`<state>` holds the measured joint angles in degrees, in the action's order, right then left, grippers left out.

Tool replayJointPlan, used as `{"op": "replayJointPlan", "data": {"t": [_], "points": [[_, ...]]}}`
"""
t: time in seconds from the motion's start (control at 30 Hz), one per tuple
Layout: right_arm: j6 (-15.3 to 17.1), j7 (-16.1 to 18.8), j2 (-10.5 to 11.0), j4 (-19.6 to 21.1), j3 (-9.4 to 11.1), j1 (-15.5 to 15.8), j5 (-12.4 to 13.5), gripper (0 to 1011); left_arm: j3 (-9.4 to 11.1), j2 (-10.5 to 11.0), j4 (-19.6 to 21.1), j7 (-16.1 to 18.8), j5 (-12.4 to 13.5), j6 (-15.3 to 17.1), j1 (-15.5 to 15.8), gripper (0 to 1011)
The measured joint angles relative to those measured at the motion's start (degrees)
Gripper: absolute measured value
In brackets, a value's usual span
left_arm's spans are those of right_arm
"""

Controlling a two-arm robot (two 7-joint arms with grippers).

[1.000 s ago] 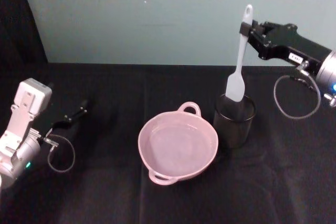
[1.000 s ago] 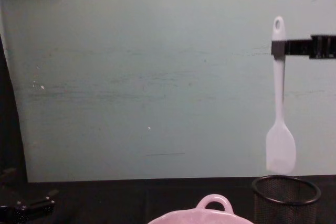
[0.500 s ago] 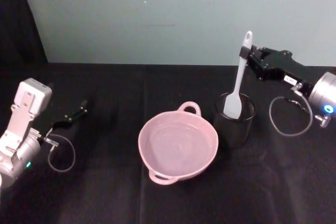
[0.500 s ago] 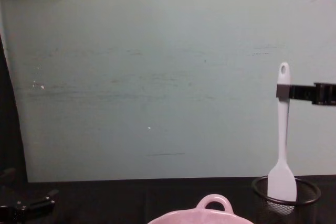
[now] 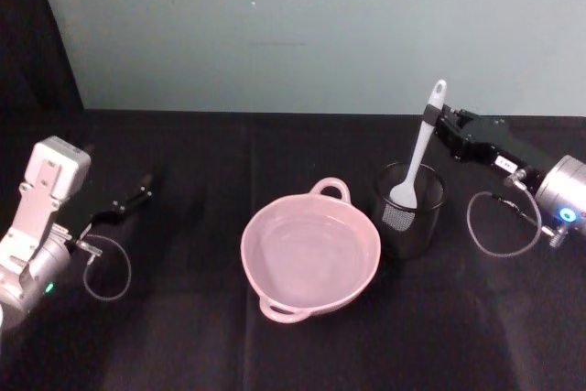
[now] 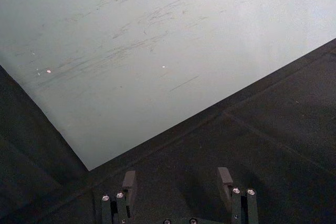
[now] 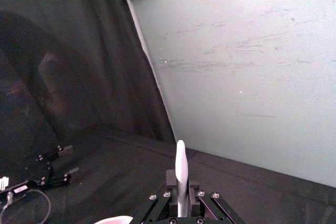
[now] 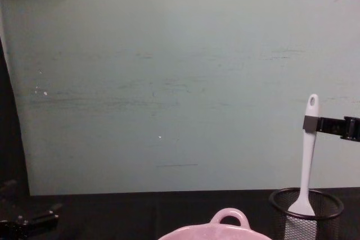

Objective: Use the one hand to pick up the spoon and stir the clear water in the bowl.

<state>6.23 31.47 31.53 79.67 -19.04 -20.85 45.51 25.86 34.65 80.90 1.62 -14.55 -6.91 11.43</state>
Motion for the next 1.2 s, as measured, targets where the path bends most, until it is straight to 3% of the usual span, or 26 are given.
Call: {"op": "replayJointPlan", "data": {"t": [0.7,0.83,1.2], "points": [[-2.44,2.00,-2.07,-6.01,0.26,0.99,6.22,123,0.00,0.00,0.00,0.00,0.00,0.00,0.00,1005],[-2.28,1.62,-2.09,-6.10,0.16,1.32,6.81,204,0.00,0.00,0.00,0.00,0.00,0.00,0.00,1005],[-1.25,0.52,-1.43,-6.54,-0.39,2.00,7.58,574,0.00,0.00,0.00,0.00,0.01,0.00,0.00,1005]]}}
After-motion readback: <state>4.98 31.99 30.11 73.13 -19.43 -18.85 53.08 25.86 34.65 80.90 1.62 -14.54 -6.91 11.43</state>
